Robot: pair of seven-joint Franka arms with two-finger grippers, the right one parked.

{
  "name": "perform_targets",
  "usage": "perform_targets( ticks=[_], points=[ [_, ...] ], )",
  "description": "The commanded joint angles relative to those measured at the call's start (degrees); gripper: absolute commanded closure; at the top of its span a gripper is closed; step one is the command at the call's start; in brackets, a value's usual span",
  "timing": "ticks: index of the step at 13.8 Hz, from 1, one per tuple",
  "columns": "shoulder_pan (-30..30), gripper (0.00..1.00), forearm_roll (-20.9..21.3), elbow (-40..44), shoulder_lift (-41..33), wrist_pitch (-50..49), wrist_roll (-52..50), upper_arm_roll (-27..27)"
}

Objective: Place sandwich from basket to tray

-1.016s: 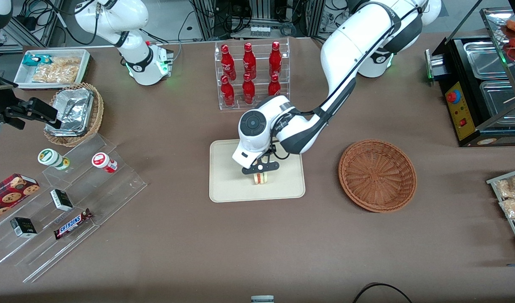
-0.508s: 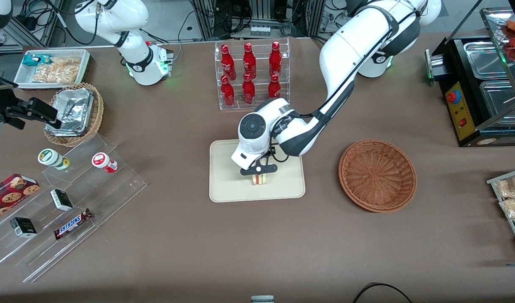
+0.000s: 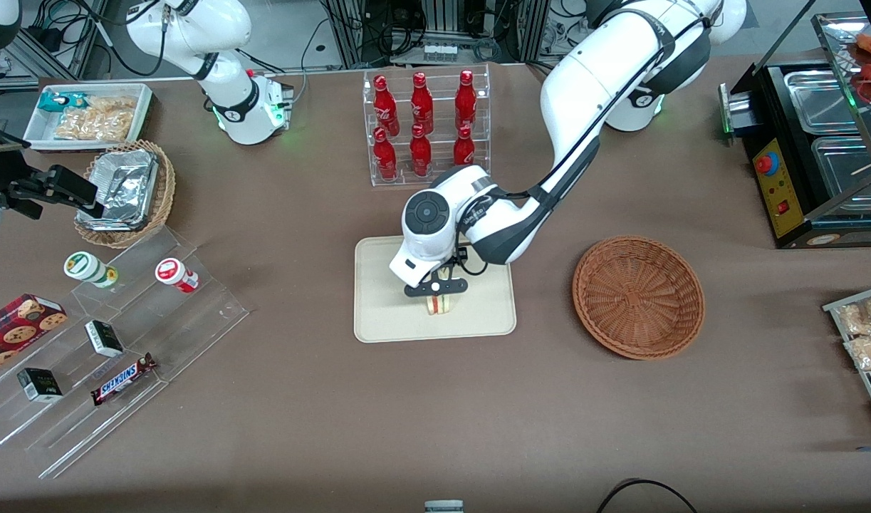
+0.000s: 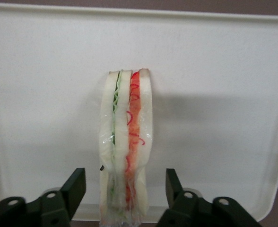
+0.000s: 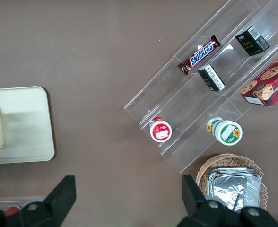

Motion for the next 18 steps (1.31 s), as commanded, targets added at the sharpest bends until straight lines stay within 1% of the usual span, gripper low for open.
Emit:
perform_targets(
  ticks=[1, 3, 4, 6, 8, 10, 12, 16, 17, 18],
  points=[
    [-0.12, 0.00, 0.37, 0.62, -5.24, -4.59, -0.36, 0.25],
    [0.14, 0.00, 0.37, 0.45, -9.02, -7.59, -0.10, 0.60],
    [1.28, 0.00, 0.37, -0.08, -10.96, -8.56, 0.25, 0.69],
    [4.00, 0.00, 0.28, -0.17, -12.90, -11.54, 0.60, 0.52],
    [5.15, 0.00, 0.28, -0.26, -14.48, -14.53, 0.52, 0.60],
    [8.12, 0.00, 0.28, -0.52, -15.80, -20.58, -0.01, 0.60],
    [12.60, 0.00, 0.28, -2.18, -18.17, -23.41, 0.78, 0.34],
    [18.76, 0.00, 0.19, -9.37, -23.00, -22.72, 9.20, 0.25],
    [20.60, 0.00, -0.42, -11.05, -24.41, -22.72, 11.65, 0.25],
    [21.84, 0.00, -2.60, -12.11, -25.73, -22.72, 14.46, 0.25]
  ],
)
